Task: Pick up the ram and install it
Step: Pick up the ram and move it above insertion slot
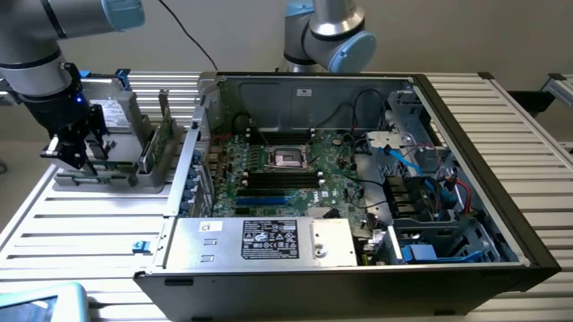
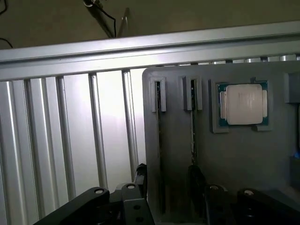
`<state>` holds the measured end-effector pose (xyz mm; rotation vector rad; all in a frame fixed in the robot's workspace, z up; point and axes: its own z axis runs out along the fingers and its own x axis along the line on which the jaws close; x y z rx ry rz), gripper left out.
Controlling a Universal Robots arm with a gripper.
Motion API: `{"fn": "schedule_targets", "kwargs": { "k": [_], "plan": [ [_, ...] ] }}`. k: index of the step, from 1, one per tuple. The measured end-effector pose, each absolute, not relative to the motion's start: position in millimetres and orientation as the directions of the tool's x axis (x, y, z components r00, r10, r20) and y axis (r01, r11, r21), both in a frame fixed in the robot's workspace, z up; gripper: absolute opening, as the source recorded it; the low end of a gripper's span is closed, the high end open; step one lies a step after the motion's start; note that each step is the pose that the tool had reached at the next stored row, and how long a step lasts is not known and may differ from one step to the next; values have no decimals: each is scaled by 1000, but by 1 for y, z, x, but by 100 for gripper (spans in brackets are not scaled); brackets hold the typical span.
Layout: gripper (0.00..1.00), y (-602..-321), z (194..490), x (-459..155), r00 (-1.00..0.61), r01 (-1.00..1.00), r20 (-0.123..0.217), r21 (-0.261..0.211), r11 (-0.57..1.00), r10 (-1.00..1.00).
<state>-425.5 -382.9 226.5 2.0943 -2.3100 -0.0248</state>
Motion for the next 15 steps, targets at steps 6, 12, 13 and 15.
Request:
{"fn": "schedule_targets", "kwargs": {
  "k": [6, 12, 13, 15],
  "plan": [
    [49, -385, 217, -425, -98, -995, 7, 27, 98, -995],
    [49, -387, 212, -425, -98, -995, 7, 27, 98, -995],
    [49, -387, 211, -425, -98, -995, 7, 27, 98, -995],
    [49, -387, 207, -425, -98, -995, 7, 27, 98, -995]
  ]
}}
